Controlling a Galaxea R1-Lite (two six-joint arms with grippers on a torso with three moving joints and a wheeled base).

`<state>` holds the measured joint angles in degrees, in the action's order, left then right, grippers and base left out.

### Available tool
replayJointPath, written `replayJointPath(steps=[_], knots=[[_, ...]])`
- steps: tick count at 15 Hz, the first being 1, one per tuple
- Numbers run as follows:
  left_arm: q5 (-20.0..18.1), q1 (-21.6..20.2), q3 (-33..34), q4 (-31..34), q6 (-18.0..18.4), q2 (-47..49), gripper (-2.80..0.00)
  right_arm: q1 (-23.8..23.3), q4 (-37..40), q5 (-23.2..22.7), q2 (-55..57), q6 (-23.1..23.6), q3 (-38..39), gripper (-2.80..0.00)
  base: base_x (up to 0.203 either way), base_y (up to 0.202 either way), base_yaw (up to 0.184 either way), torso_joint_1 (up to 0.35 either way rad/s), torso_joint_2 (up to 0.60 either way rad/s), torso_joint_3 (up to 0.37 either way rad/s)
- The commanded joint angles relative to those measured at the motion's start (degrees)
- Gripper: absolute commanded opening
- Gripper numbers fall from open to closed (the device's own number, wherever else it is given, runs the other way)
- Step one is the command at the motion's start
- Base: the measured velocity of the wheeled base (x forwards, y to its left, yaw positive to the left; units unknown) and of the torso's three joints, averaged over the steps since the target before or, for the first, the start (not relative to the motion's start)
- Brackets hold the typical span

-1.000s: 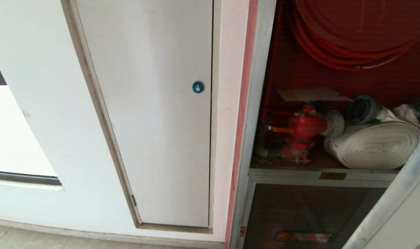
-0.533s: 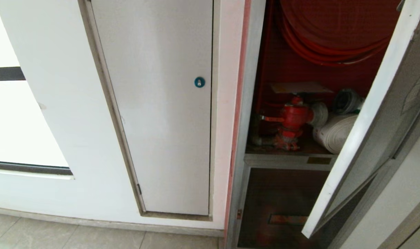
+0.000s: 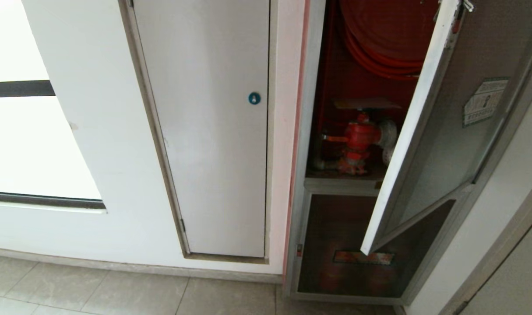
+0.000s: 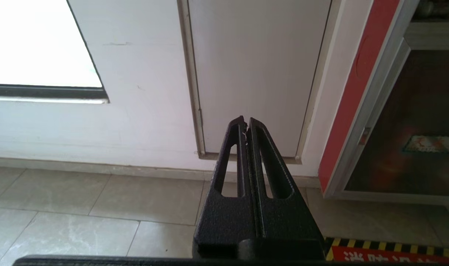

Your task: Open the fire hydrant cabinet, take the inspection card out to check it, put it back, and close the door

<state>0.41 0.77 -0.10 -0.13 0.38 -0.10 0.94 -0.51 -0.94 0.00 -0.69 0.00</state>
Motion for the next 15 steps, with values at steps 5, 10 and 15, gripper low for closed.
replayJointPath(steps=[5,10,15], knots=[[0.20,0.02,0.01,-0.04,-0.20,0.10,-2.80,0.03,-0.02,-0.03,0.09,-0.01,0.09,-2.80,-0.133,0.000,0.000,0.003,0.00,-0.001],[0.20,0.02,0.01,0.05,-0.23,0.10,-2.80,0.03,-0.02,-0.03,0.09,-0.01,0.09,-2.80,0.000,0.000,0.000,0.006,0.00,-0.002],[0.20,0.02,0.01,-0.04,-0.28,0.10,-2.80,0.03,-0.02,-0.03,0.09,-0.01,0.09,-2.80,0.000,0.000,0.000,0.000,0.00,0.000]])
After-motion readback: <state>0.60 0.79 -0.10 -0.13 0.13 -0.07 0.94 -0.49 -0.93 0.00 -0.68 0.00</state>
